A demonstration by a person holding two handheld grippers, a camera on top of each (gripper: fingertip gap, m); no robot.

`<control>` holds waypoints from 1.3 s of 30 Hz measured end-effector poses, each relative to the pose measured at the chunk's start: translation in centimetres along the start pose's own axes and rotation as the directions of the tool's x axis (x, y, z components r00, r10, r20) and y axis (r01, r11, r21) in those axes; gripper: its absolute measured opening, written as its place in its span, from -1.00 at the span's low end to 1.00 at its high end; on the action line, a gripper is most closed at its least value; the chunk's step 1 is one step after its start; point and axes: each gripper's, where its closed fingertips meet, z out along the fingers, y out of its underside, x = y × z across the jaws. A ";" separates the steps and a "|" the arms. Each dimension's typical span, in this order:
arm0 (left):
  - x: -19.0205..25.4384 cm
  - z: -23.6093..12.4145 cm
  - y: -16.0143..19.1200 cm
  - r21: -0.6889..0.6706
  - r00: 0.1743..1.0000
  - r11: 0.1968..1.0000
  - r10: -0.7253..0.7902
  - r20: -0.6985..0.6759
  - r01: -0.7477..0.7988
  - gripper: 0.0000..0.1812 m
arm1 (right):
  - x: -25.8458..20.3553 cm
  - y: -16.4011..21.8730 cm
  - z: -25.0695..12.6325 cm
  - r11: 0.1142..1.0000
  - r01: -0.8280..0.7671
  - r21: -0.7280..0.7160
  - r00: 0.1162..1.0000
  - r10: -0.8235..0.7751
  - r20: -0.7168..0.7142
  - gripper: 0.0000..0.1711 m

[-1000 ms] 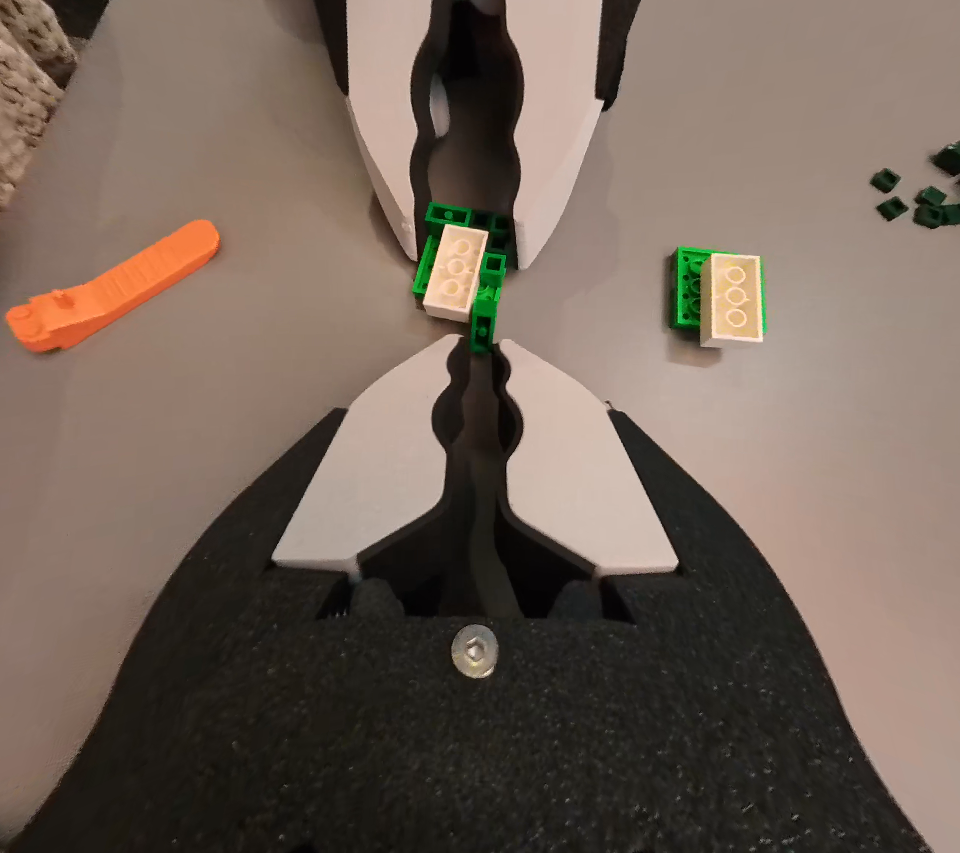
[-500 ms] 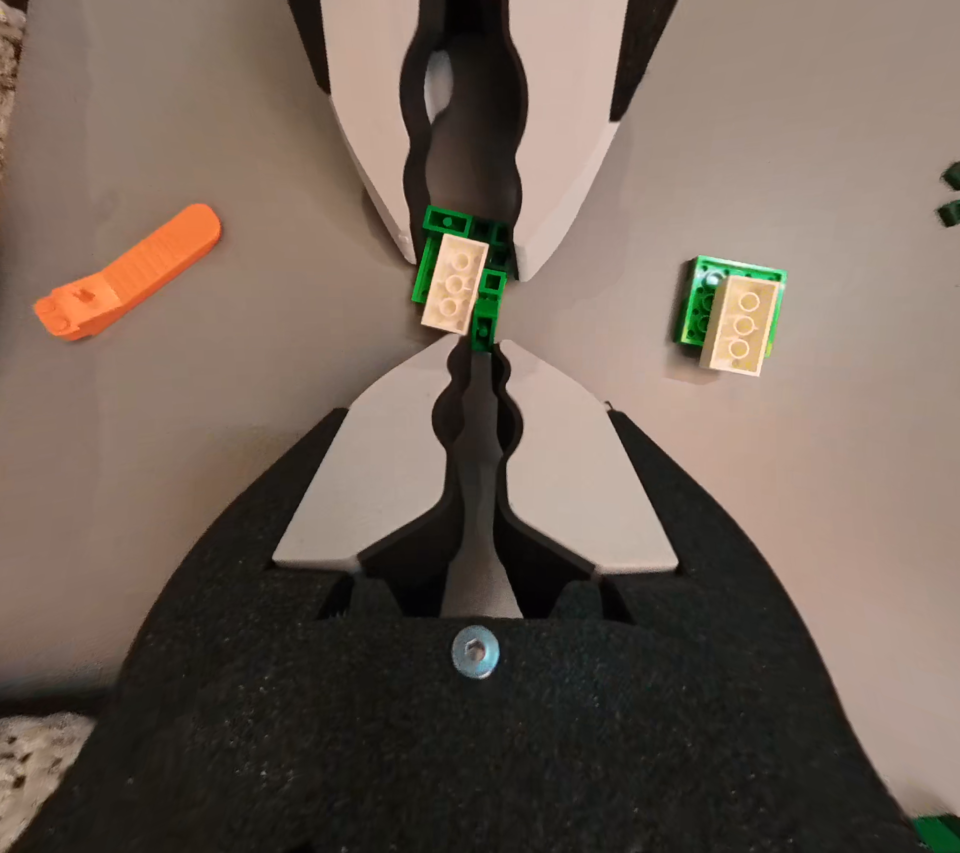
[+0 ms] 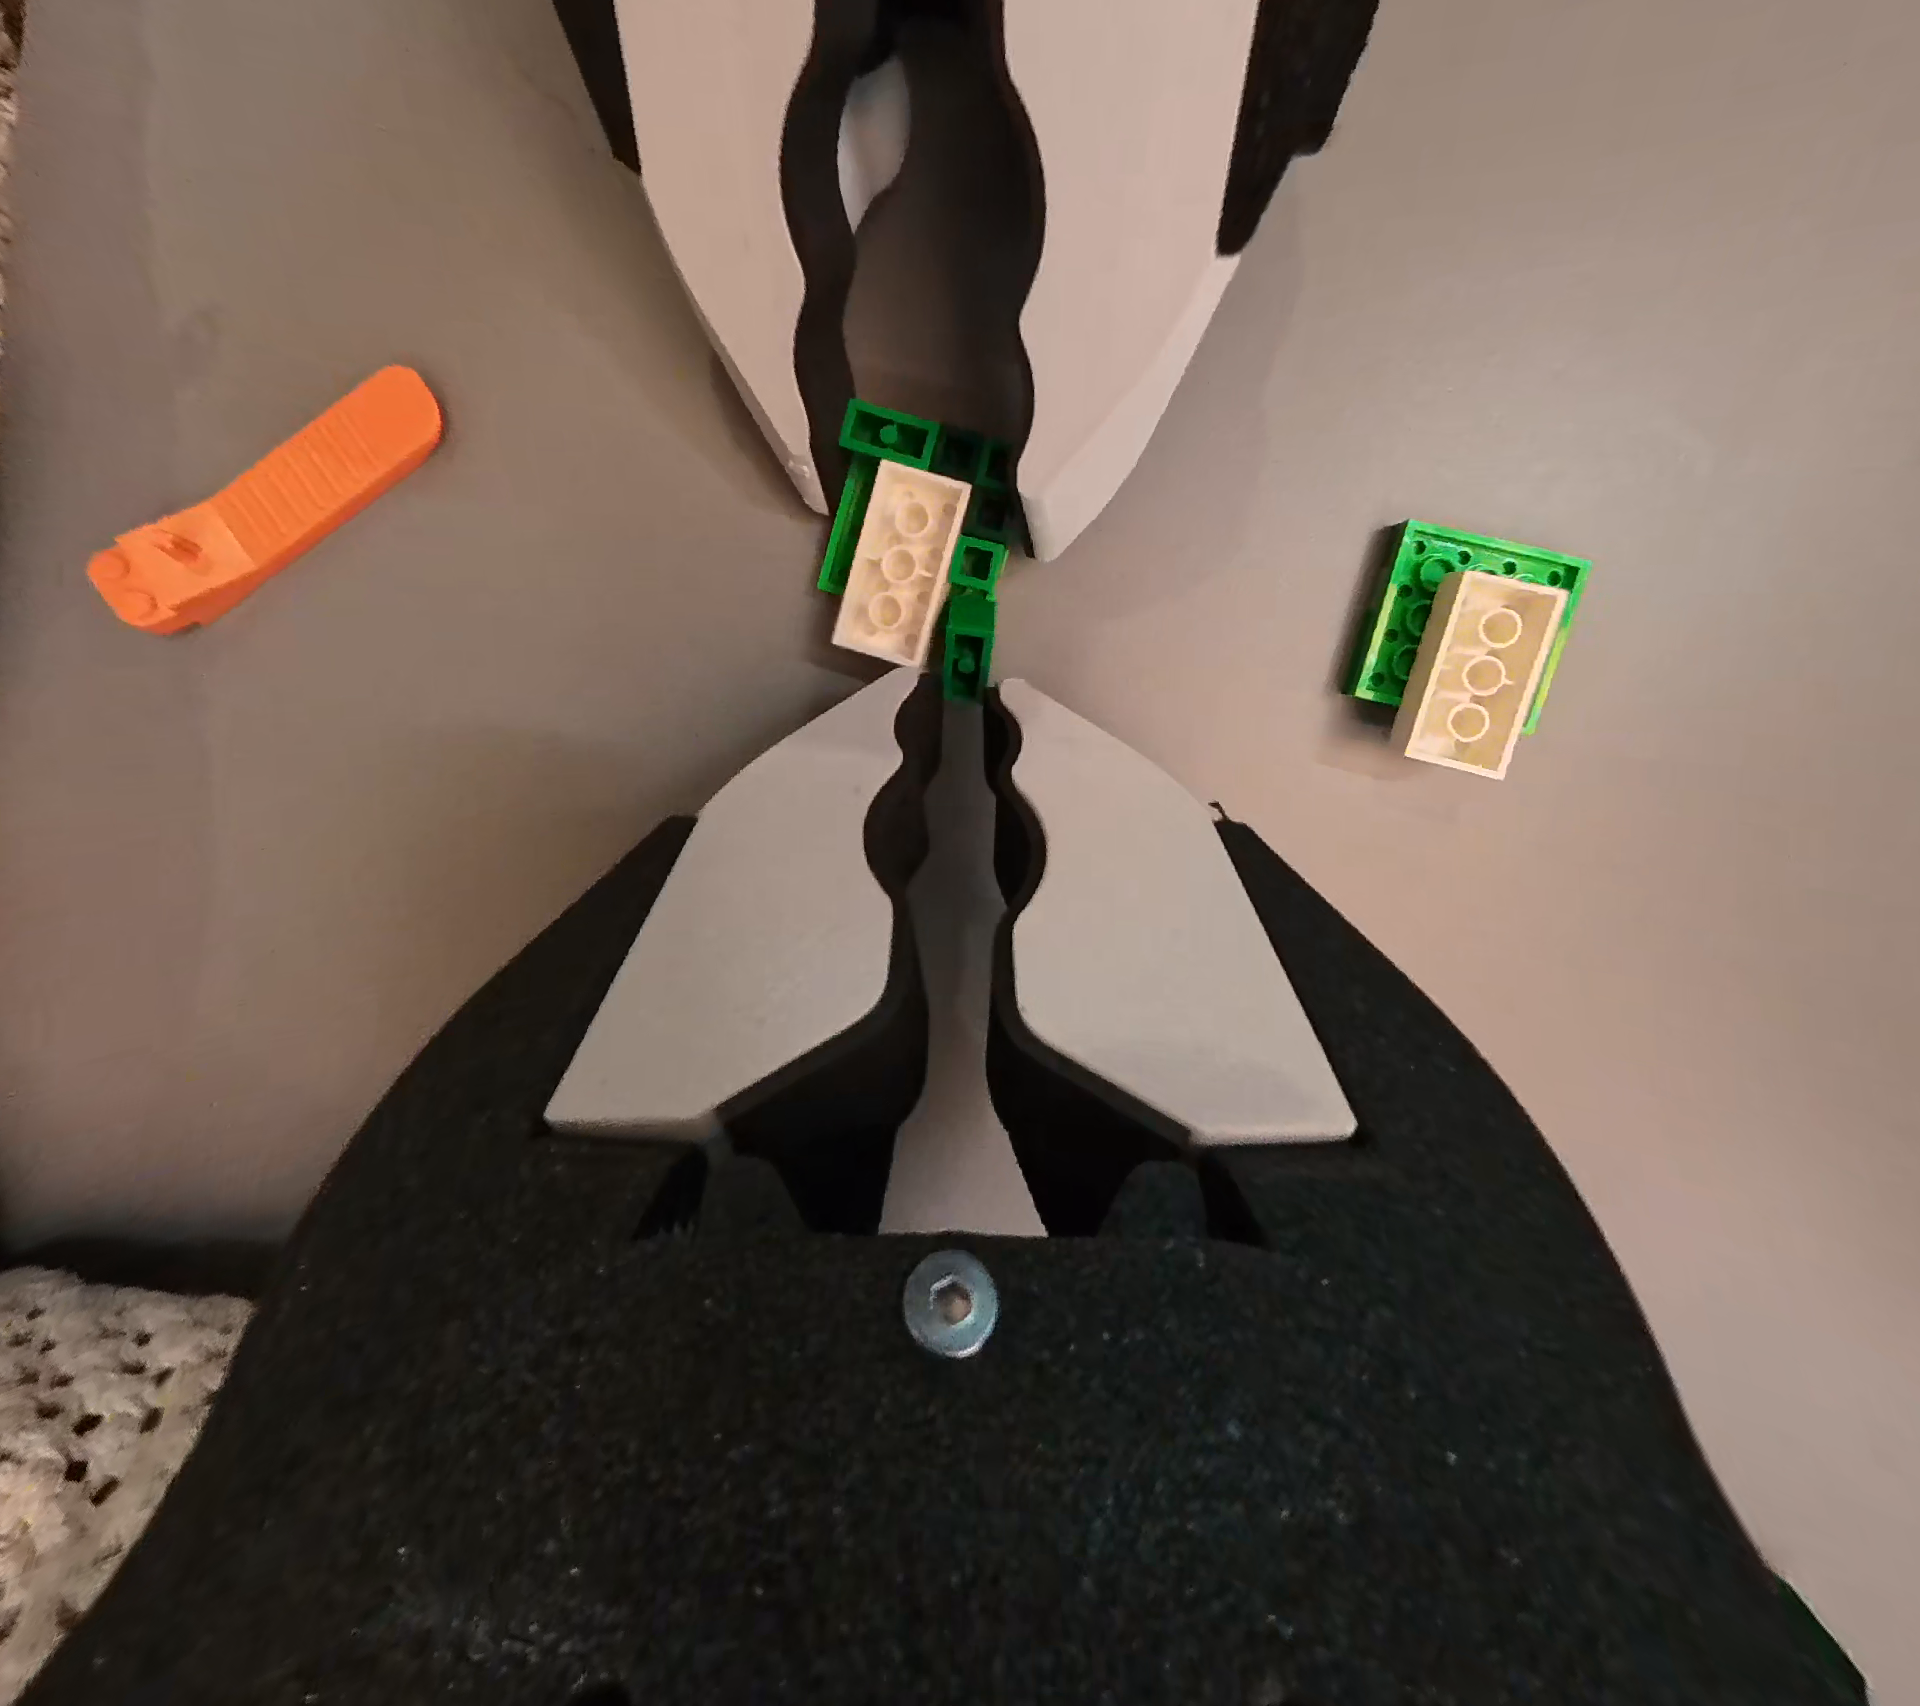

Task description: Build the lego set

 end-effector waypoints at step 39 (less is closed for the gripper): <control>-7.5 -6.8 -10.1 0.283 0.446 0.880 -0.093 0.890 -0.382 -0.62 | 3.3 -6.0 -15.5 0.368 0.205 -0.907 0.401 -0.877 -0.265 -0.91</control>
